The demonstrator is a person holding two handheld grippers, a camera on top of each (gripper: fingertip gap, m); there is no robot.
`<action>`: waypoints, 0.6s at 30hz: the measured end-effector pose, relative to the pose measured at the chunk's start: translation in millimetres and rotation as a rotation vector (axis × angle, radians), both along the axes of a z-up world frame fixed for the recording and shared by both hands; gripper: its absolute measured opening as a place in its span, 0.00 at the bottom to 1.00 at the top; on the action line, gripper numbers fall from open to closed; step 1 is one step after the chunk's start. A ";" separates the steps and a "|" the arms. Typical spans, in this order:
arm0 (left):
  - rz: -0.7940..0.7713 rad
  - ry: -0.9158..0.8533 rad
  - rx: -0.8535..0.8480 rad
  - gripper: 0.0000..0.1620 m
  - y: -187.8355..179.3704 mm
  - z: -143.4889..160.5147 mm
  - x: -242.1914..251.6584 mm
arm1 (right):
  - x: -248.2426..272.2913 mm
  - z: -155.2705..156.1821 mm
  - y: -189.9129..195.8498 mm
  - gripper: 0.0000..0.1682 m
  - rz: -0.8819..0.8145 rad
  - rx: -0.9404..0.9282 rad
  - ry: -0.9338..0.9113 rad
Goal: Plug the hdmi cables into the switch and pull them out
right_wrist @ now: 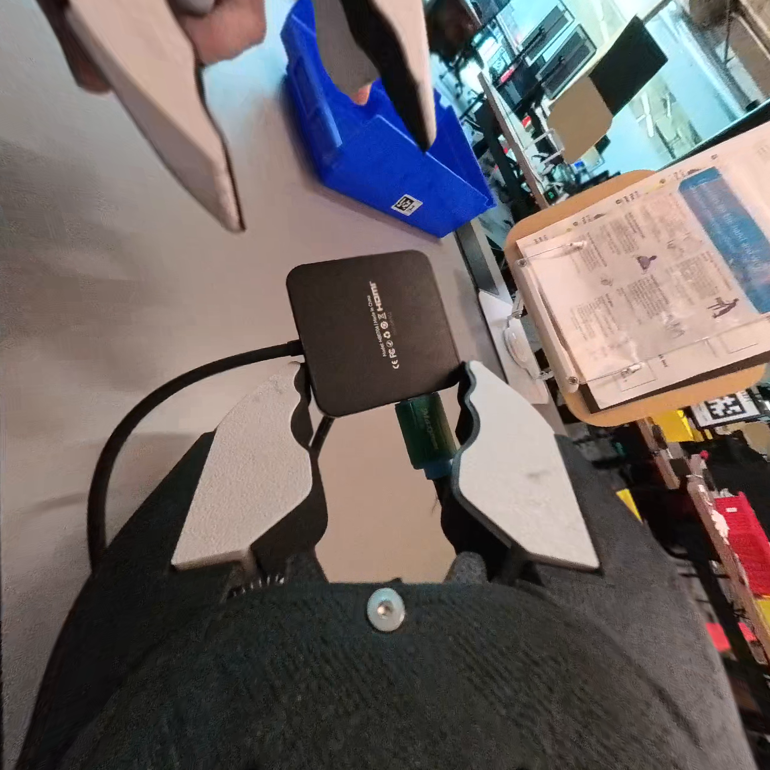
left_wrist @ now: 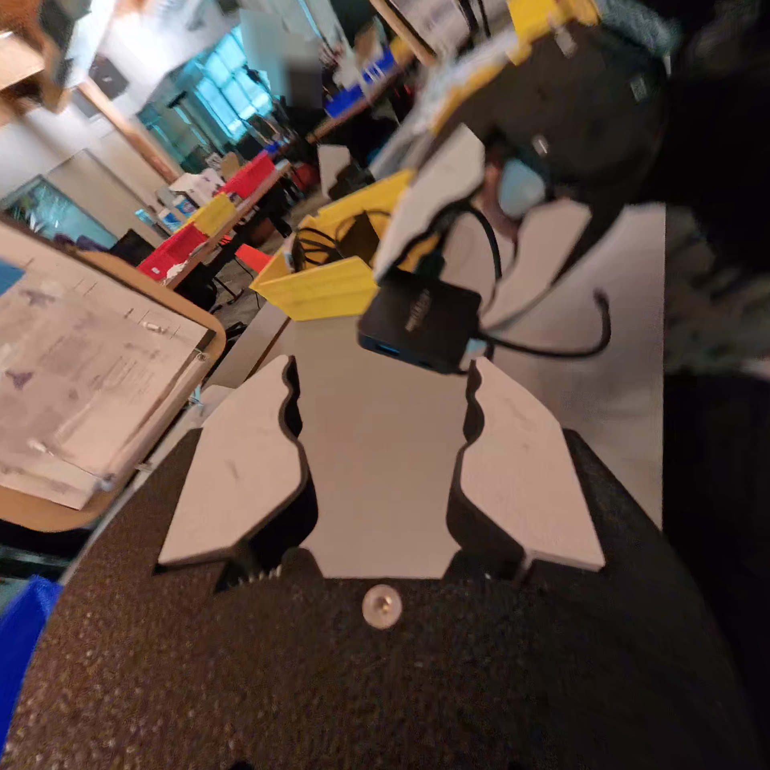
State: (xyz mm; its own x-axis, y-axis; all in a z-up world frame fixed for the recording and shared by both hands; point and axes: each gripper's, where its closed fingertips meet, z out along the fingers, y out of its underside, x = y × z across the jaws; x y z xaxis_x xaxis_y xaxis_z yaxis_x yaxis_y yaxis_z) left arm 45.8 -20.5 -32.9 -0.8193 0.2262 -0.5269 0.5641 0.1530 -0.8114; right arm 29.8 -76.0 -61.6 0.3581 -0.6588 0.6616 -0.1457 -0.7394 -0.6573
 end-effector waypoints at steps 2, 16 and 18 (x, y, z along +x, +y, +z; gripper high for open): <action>-0.002 -0.078 0.077 0.53 -3.6 -19.5 -5.7 | -1.1 -0.3 6.2 0.41 0.025 0.001 0.018; -0.191 0.089 0.008 0.44 -11.8 -22.2 -27.2 | -5.0 1.7 34.6 0.41 0.200 0.007 -0.018; -0.194 0.094 0.005 0.44 -12.5 -23.1 -27.5 | -5.5 1.1 33.8 0.41 0.202 0.009 -0.016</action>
